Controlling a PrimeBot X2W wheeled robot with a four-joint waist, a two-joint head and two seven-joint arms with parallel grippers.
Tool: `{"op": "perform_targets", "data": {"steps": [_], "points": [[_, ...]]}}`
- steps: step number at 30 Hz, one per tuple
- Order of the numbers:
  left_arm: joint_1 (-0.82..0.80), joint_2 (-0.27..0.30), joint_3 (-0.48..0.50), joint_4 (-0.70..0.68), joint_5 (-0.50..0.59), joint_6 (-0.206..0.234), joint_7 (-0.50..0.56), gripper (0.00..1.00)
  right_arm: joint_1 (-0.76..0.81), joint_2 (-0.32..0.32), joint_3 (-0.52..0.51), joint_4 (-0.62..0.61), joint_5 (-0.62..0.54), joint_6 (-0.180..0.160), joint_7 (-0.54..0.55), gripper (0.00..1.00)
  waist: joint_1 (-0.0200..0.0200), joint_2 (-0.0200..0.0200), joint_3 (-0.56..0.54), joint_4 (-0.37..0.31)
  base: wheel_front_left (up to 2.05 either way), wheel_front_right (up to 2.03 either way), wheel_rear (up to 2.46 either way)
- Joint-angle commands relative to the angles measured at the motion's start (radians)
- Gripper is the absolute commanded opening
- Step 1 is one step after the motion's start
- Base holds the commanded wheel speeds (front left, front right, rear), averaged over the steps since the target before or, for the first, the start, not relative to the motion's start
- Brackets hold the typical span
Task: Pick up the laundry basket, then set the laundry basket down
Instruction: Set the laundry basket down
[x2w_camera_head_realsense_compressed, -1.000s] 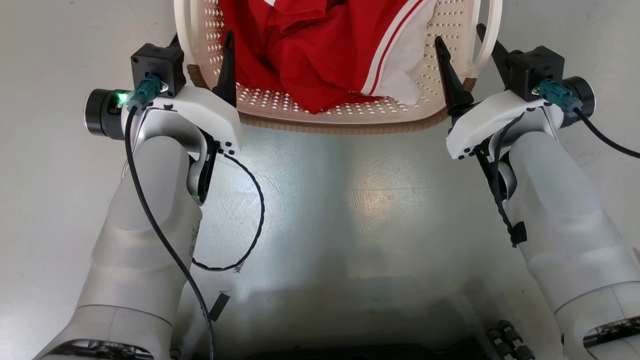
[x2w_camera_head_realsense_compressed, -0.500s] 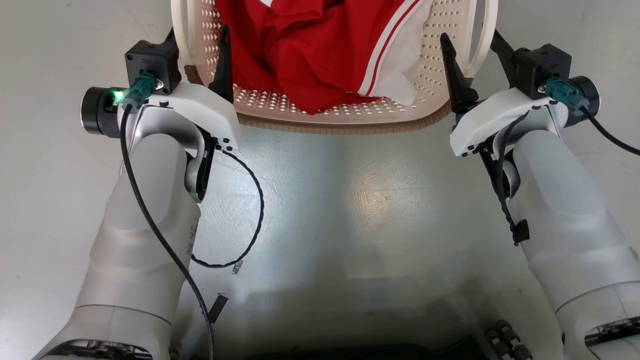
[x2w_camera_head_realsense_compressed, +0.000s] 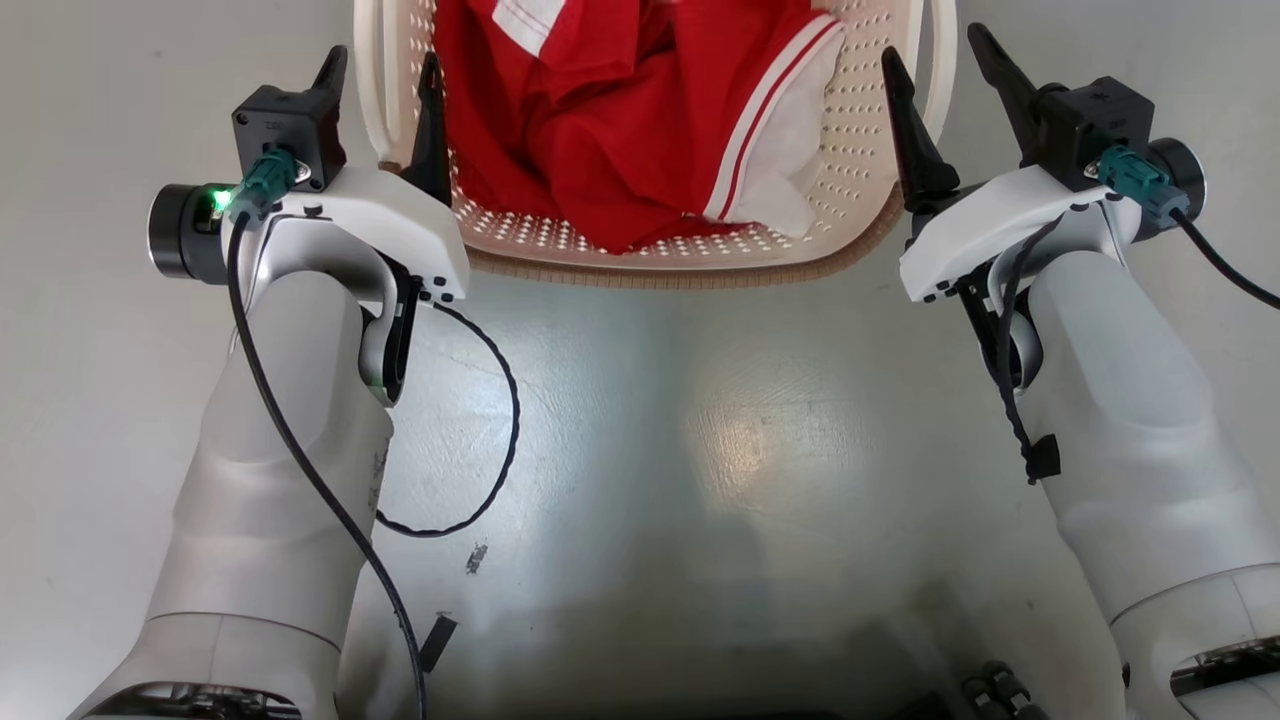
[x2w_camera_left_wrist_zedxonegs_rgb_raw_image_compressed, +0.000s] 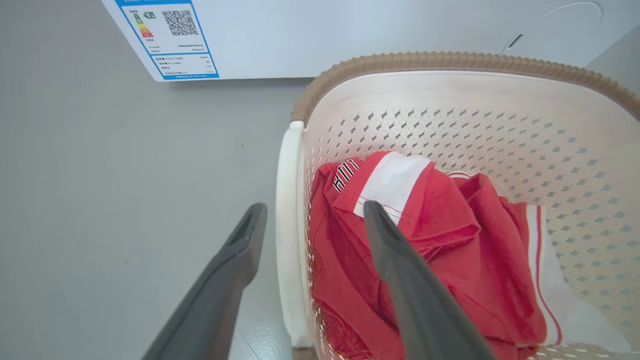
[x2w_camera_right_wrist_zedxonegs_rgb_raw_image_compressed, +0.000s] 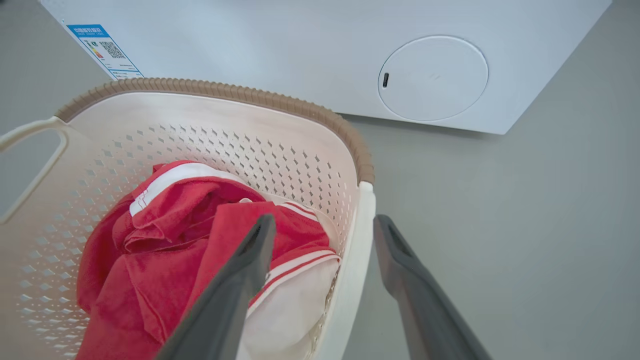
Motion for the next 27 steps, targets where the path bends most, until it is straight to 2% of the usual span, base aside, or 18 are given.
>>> {"op": "perform_targets", "data": {"steps": [1,7,14,27], "points": [[0.046,0.023,0.026,-0.015,0.012,0.012,-0.005,1.0,0.056,0.024,0.006,-0.026,-0.017,0.006,-0.006,1.0,0.0,0.0,-0.017,0.0,0.0,0.0,0.0],[0.088,0.021,0.066,-0.077,-0.005,0.029,-0.005,1.0,0.098,0.024,0.006,-0.054,-0.023,0.006,-0.006,1.0,0.0,0.0,-0.087,0.007,0.0,0.0,0.0],[0.183,0.019,0.102,-0.172,-0.05,-0.003,-0.005,1.0,0.168,0.024,0.017,-0.112,-0.009,0.006,-0.006,1.0,0.0,0.0,-0.213,0.014,0.0,0.0,0.0],[0.399,0.019,0.079,-0.294,-0.133,-0.049,-0.005,1.0,0.358,0.024,0.004,-0.259,0.007,0.006,-0.006,1.0,0.0,0.0,-0.498,0.039,0.0,0.0,0.0]]}}
